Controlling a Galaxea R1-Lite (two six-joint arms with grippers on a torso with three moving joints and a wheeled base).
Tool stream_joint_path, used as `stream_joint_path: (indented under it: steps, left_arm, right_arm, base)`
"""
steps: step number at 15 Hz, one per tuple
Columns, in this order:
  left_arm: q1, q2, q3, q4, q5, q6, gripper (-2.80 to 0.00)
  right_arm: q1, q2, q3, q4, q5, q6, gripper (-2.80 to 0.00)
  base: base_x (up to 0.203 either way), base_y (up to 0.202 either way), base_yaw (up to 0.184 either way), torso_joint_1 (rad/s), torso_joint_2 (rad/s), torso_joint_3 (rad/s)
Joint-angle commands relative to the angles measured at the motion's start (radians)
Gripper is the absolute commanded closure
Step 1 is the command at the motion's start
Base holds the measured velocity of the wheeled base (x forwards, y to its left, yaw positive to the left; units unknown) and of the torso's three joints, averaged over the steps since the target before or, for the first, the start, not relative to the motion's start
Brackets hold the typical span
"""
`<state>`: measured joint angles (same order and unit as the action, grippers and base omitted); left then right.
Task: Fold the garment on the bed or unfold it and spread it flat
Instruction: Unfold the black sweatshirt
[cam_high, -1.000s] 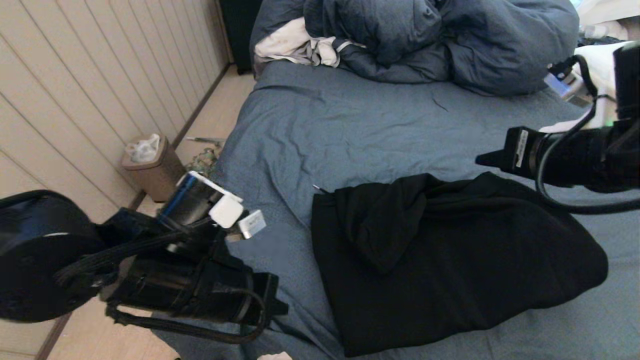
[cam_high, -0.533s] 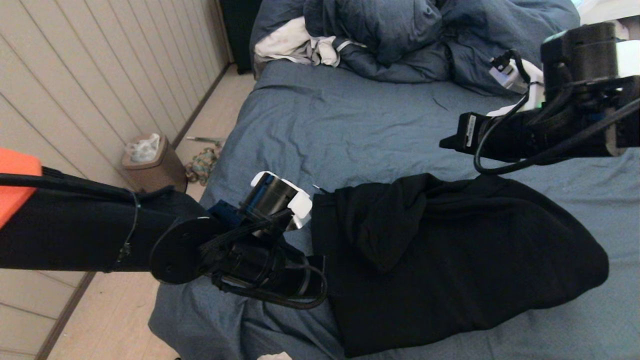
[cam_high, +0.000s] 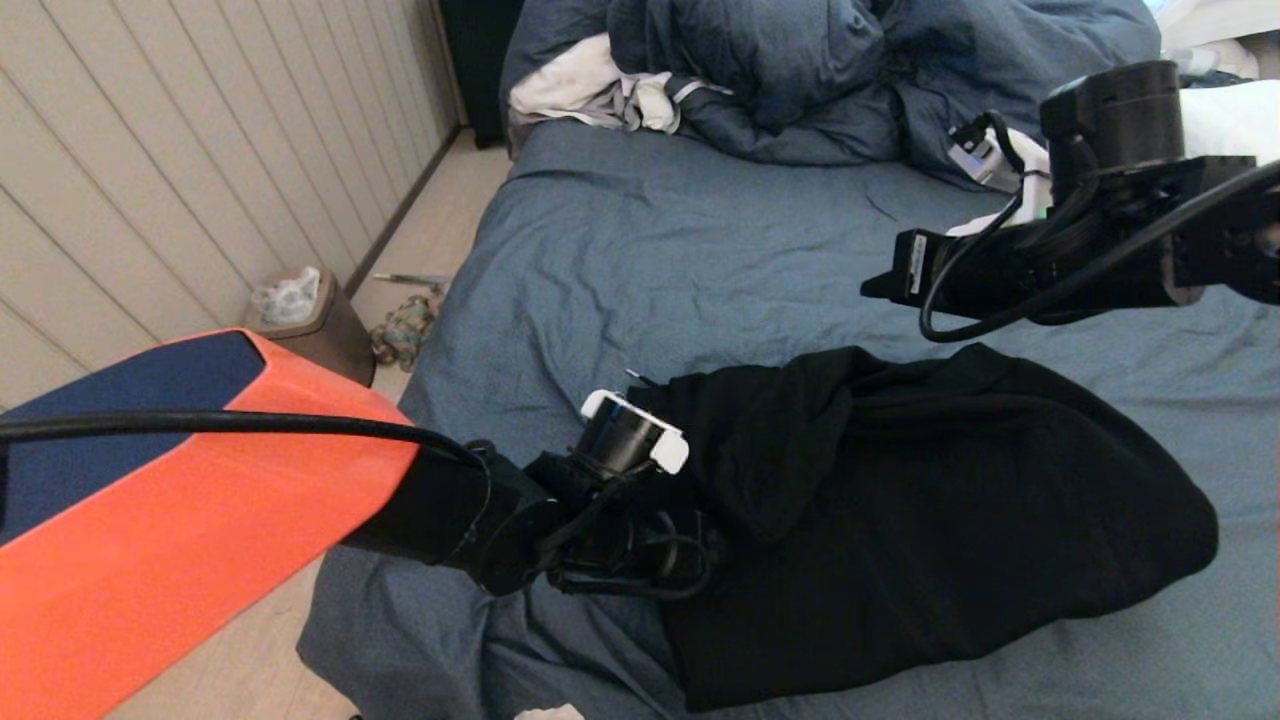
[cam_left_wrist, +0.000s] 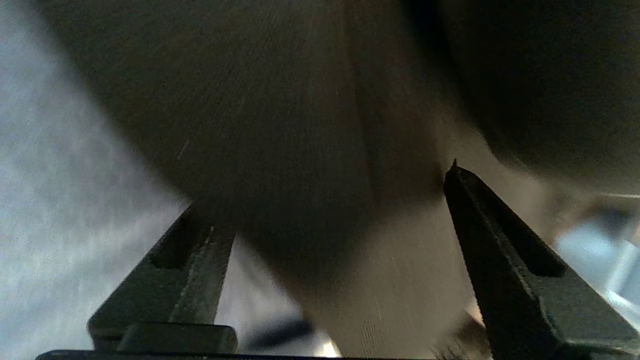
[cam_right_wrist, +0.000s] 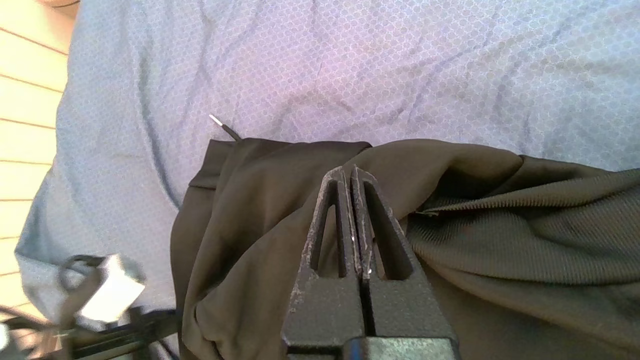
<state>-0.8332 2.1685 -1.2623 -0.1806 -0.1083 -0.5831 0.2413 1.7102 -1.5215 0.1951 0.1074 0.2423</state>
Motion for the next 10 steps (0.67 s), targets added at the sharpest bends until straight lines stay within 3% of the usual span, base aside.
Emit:
stream_joint_path:
  steps: [1,3,4,5,10]
  left_arm:
    - [-0.005,0.053,-0.007,-0.014,0.008,-0.003,-2.80]
    - [-0.014,0.048,-0.017,-0.016,0.011,-0.004,-2.80]
    - [-0.023,0.040,-0.010,-0.016,0.015,-0.001,-1.83]
    - [-0.034,0.038,-0.003,-0.016,0.025,0.003,0.00]
    - [-0.049,0.033,-0.004,-0.050,0.045,-0.006,0.00]
  right_arm:
    - [0.000,0.001,0.001,0.001,0.002,0.001,0.00]
    - [-0.002,0.000,0.001,0.001,0.003,0.002,0.00]
    - [-0.002,0.001,0.001,0.001,0.002,0.002,0.00]
    - [-0.002,0.000,0.001,0.001,0.002,0.002,0.00]
    - [-0.004,0.000,0.001,0.000,0.001,0.002,0.00]
  base:
    - [0.000,0.000,0.000,0.000,0.00,0.000]
    - [0.000,0.000,0.000,0.000,0.00,0.000]
    - [0.000,0.000,0.000,0.000,0.00,0.000]
    - [0.000,0.000,0.000,0.000,0.00,0.000]
    - [0.000,0.000,0.000,0.000,0.00,0.000]
